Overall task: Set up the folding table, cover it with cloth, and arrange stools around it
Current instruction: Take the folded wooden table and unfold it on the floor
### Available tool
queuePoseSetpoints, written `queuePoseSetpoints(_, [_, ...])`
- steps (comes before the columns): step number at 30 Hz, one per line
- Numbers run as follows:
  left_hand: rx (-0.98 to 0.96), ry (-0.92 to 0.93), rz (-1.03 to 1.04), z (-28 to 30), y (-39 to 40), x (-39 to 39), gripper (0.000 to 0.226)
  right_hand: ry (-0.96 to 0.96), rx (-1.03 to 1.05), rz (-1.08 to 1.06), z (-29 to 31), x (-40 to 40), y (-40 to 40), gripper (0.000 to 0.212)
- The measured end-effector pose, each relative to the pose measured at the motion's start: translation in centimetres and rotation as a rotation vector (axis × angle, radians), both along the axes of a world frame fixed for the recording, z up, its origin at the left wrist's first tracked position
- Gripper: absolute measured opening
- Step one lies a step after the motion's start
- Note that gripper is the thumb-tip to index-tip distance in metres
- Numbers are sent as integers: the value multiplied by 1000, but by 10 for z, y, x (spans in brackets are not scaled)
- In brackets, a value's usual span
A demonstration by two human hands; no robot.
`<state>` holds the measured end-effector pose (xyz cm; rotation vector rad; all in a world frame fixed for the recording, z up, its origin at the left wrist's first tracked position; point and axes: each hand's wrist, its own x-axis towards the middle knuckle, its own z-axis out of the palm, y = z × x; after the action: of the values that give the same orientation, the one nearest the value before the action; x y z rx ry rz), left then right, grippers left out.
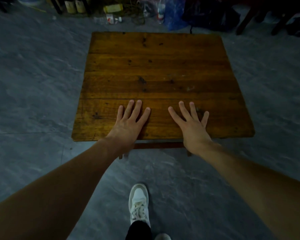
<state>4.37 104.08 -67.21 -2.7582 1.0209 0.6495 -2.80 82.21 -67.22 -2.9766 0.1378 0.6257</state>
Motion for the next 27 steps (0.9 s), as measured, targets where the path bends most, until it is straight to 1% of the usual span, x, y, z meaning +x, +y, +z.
queuePoseSetpoints(2, [-12,-1,1,-2,-4,20,125,-2,-2,-9,-3,20,-4,125])
queuePoseSetpoints(3, [-10,-3,-2,-2,-5,30,124,-2,0,-13,-4,28,-5,125])
queuePoseSetpoints(8, [-16,4,-24,-9,-2,64,137,-4,9,-18,-8,56,-2,124])
queuePoseSetpoints(10, [-17,5,-31,-11,2,69,138,-3,14,-19,-12,59,1,124])
queuePoseSetpoints(19, [-86,-33,10,-22,-1,47,122,15,27,-26,-19,44,-2,129])
queuePoseSetpoints(21, [-88,-18,24,-23,0,37,118,15,17,-18,-22,35,1,129])
queuePoseSetpoints(27, [-140,5,63,-15,-2,17,115,2,-7,7,-17,20,-4,128])
